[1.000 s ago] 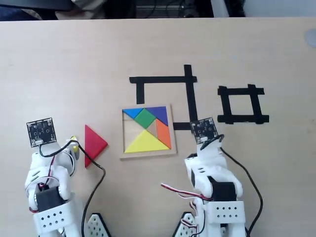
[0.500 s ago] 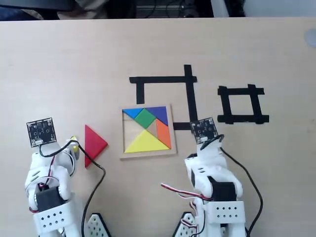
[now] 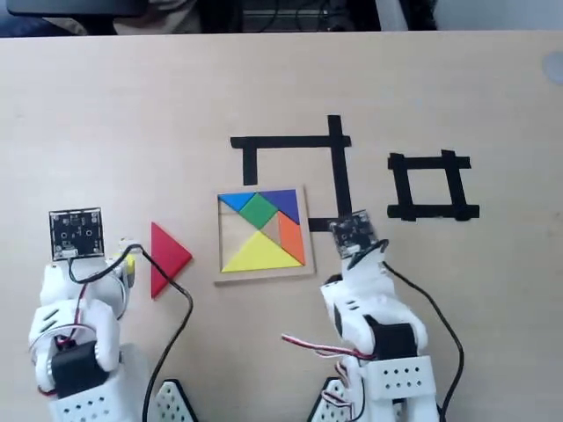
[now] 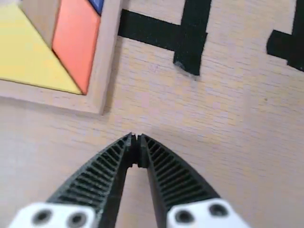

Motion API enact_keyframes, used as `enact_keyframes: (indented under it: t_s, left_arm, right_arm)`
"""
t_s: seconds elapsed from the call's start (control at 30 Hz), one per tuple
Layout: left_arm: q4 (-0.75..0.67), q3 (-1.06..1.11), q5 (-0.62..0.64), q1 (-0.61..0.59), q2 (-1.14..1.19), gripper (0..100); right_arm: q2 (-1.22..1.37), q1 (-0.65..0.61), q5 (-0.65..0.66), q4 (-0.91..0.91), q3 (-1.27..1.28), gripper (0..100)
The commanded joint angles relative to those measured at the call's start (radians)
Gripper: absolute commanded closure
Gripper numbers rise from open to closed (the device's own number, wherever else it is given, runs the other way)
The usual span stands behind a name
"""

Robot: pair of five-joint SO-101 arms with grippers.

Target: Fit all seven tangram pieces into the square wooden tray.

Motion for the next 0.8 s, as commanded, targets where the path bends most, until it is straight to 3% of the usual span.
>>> enact_keyframes:
  t_s: [0.0,0.23,0.4,0.5,0.63,0.77]
  left_arm:
    - [0.012,-0.228,0.009,0.01,0.11,77]
    - [0.183,-0.687,0.118,0.024,0.671,77]
    - [0.344,-0.877,0.18,0.196,1.117,77]
    - [0.382,-0.952,0.273,0.277,1.246,77]
    - [0.385,-0.99,0.287,0.331,1.361,77]
    - [0.354,-0.984,0.288,0.344,1.516,77]
  right_arm:
    - [-0.01,-0.063,0.009,0.006,0.001,98.5]
    - [-0.01,-0.072,0.003,0.002,0.001,98.4]
    - [-0.01,-0.101,0.006,0.006,0.001,98.5]
    - [-0.01,-0.147,0.011,-0.002,0.001,98.4]
    - [-0.01,-0.172,0.012,-0.006,-0.007,98.4]
    - [-0.01,-0.123,0.012,-0.143,-0.018,98.5]
